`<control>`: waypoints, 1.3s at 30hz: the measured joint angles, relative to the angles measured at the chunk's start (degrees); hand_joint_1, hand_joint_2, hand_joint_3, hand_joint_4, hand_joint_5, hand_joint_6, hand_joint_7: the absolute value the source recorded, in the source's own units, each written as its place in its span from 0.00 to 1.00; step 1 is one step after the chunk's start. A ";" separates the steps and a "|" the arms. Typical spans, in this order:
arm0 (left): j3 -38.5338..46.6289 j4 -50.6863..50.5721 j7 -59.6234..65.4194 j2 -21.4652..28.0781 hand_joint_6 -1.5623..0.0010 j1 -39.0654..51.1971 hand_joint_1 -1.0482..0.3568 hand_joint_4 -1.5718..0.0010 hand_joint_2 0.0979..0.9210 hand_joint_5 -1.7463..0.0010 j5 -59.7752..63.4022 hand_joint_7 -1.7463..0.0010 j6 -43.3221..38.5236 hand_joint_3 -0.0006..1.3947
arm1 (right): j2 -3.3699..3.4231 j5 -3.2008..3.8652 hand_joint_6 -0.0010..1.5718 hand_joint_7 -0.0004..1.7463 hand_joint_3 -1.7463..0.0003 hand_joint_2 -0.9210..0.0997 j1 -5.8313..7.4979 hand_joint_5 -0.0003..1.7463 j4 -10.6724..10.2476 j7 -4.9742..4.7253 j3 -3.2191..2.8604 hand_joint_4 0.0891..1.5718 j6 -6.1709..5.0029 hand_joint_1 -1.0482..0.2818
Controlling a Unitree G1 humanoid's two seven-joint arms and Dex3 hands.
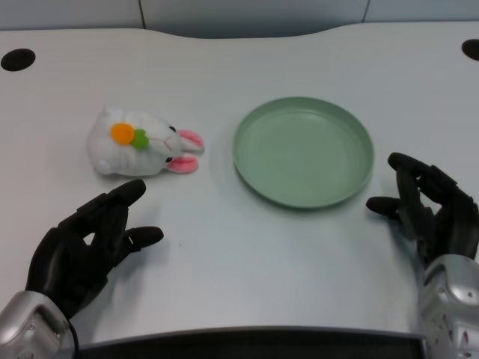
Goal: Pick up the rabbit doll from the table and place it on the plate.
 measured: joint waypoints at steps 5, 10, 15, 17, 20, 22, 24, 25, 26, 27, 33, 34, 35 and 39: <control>-0.02 0.00 0.09 0.01 0.60 0.00 0.31 0.80 1.00 0.28 0.33 0.99 -0.01 0.33 | 0.00 -0.28 0.53 0.21 0.85 0.00 0.00 0.59 -0.03 -0.27 0.10 0.47 0.00 0.51; -0.01 -0.09 0.28 0.01 0.61 0.00 0.31 0.80 1.00 0.28 0.36 1.00 0.00 0.33 | -0.03 -0.45 0.53 0.21 0.85 0.00 -0.01 0.59 0.03 -0.31 0.14 0.48 -0.02 0.51; -0.01 -0.09 0.22 0.01 0.61 0.00 0.32 0.80 1.00 0.28 0.33 1.00 0.00 0.33 | -0.05 -0.28 0.54 0.22 0.86 0.00 -0.01 0.59 0.10 -0.29 0.04 0.49 -0.02 0.51; 0.00 -0.10 0.22 0.00 0.61 0.00 0.32 0.80 1.00 0.28 0.22 1.00 0.03 0.33 | -0.05 -0.17 0.54 0.22 0.86 0.00 -0.01 0.59 0.09 -0.28 0.01 0.49 -0.02 0.51; -0.01 -0.10 -0.14 0.02 0.61 0.01 0.31 0.81 1.00 0.28 0.20 1.00 0.00 0.33 | -0.04 -0.15 0.54 0.22 0.86 0.00 -0.01 0.59 0.00 -0.33 0.03 0.49 -0.01 0.51; -0.02 -0.09 -0.76 0.08 0.62 0.05 0.30 0.82 1.00 0.28 0.21 1.00 -0.28 0.32 | -0.04 -0.15 0.53 0.22 0.86 0.00 -0.01 0.59 -0.03 -0.36 0.05 0.49 -0.01 0.51; -0.07 -0.15 -2.65 0.31 0.62 0.19 0.29 0.83 1.00 0.29 0.19 1.00 -1.81 0.29 | -0.03 -0.11 0.54 0.22 0.86 0.00 -0.01 0.59 -0.03 -0.34 0.05 0.49 -0.01 0.51; -0.12 -0.36 -3.77 0.46 0.62 0.30 0.29 0.83 1.00 0.29 0.13 1.00 -2.91 0.29 | -0.02 -0.05 0.54 0.22 0.86 0.00 -0.01 0.59 -0.02 -0.32 0.04 0.49 -0.01 0.51; -0.14 -0.60 -4.68 0.62 0.62 0.34 0.29 0.83 1.00 0.29 0.07 1.00 -3.88 0.28 | -0.01 0.01 0.54 0.22 0.86 0.00 -0.01 0.59 -0.02 -0.30 0.03 0.49 -0.01 0.51; -0.16 -0.96 -5.33 0.73 0.62 0.39 0.29 0.82 1.00 0.29 0.07 1.00 -4.91 0.27 | 0.00 0.05 0.54 0.22 0.87 0.00 -0.02 0.59 0.01 -0.26 0.02 0.49 -0.01 0.51; -1.03 -3.24 -7.42 0.75 0.62 0.03 0.30 0.82 1.00 0.30 1.11 1.00 -13.04 0.27 | 0.00 -0.12 0.54 0.22 0.86 0.00 -0.11 0.59 0.04 -0.42 0.16 0.48 -0.01 0.52; -1.17 -3.36 -7.45 0.75 0.62 -0.12 0.30 0.82 1.00 0.30 1.19 1.00 -13.66 0.27 | 0.00 -0.11 0.54 0.22 0.86 0.00 -0.15 0.59 0.05 -0.42 0.16 0.48 -0.01 0.52; -1.27 -3.37 -7.46 0.75 0.62 -0.16 0.30 0.82 1.00 0.31 1.24 1.00 -14.03 0.27 | 0.00 -0.11 0.53 0.22 0.86 0.00 -0.20 0.59 0.05 -0.42 0.17 0.48 -0.01 0.52; -2.79 -3.06 -7.47 2.01 0.67 -2.29 0.31 0.82 1.00 0.35 5.07 1.00 -17.90 0.26 | -0.06 -0.08 0.53 0.22 0.86 0.00 -0.46 0.59 0.57 -0.42 0.09 0.48 -0.01 0.51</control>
